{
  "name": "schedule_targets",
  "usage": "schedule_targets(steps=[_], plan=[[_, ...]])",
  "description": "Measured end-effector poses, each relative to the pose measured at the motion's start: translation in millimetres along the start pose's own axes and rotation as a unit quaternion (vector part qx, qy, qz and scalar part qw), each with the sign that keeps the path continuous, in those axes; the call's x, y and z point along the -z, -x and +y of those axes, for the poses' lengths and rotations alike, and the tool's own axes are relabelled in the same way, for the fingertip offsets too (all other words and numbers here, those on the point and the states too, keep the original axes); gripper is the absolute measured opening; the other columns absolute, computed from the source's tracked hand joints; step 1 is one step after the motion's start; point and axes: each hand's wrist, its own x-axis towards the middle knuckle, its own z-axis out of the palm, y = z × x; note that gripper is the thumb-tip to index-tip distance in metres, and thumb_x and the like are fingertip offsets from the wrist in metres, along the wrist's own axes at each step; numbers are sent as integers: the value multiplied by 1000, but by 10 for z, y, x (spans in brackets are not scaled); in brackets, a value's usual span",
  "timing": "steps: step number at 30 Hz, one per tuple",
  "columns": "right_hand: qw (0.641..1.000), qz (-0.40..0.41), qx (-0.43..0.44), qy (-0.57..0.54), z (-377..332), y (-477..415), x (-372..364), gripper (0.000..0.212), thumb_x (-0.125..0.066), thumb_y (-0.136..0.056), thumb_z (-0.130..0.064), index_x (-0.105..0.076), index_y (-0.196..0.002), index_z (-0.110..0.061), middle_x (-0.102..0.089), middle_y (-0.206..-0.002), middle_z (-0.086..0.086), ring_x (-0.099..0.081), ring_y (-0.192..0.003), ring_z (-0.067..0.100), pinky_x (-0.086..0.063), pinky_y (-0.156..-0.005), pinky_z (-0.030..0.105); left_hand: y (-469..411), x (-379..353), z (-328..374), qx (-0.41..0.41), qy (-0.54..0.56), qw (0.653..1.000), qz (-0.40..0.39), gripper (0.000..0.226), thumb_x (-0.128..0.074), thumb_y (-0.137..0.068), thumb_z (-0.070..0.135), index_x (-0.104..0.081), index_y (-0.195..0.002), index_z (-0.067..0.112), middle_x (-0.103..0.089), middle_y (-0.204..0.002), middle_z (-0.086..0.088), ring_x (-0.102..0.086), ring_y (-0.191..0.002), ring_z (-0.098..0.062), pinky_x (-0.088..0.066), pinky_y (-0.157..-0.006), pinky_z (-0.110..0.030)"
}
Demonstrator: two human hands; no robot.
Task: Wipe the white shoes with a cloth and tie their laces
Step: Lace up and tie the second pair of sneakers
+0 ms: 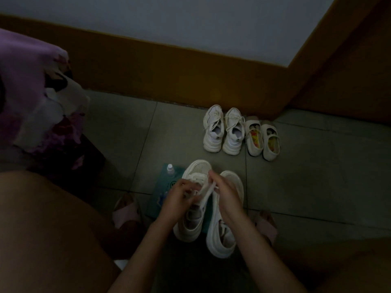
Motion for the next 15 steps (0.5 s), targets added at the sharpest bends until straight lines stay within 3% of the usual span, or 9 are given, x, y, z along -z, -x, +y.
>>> schedule_targets(steps=[4,7,10,12,15], plan=[[995,-16,66,74,-187,-160,22,17,-55,-91,-24,-66,-84,-12,-65,-90,1,-60,-88,13,-45,-74,22,-92,-1,-3,28,42,999,14,4,-66,-85,13,-63,-82,13,-59,-89,-1,-56,-78,-6,-41,-68,-9],[970,74,109,205,-61,-319,123,17,-61,-87,-21,-63,-100,-10,-63,-103,7,-60,-97,21,-49,-81,32,-132,15,-38,102,145,982,57,13,-57,-91,14,-59,-82,4,-61,-79,-9,-58,-76,-18,-44,-72,-28],[934,78,132,323,202,-209,200,7,-61,-87,-20,-63,-92,-15,-59,-90,-3,-58,-92,17,-42,-72,24,-160,3,-23,146,197,967,72,17,-52,-94,12,-54,-77,9,-60,-73,-6,-58,-72,-19,-45,-72,-31],[890,56,151,426,426,-62,178,8,-62,-87,-28,-68,-86,-22,-56,-90,-11,-51,-98,11,-32,-77,20,-182,-10,-19,151,214,962,76,16,-52,-93,11,-55,-78,8,-61,-73,-7,-59,-71,-19,-46,-73,-33],[813,63,166,554,742,79,128,23,-55,-88,-42,-70,-101,-32,-50,-130,-9,-31,-129,17,-31,-100,31,-187,-8,-42,146,233,958,80,14,-54,-92,11,-58,-79,8,-64,-75,-9,-61,-74,-22,-48,-72,-33]])
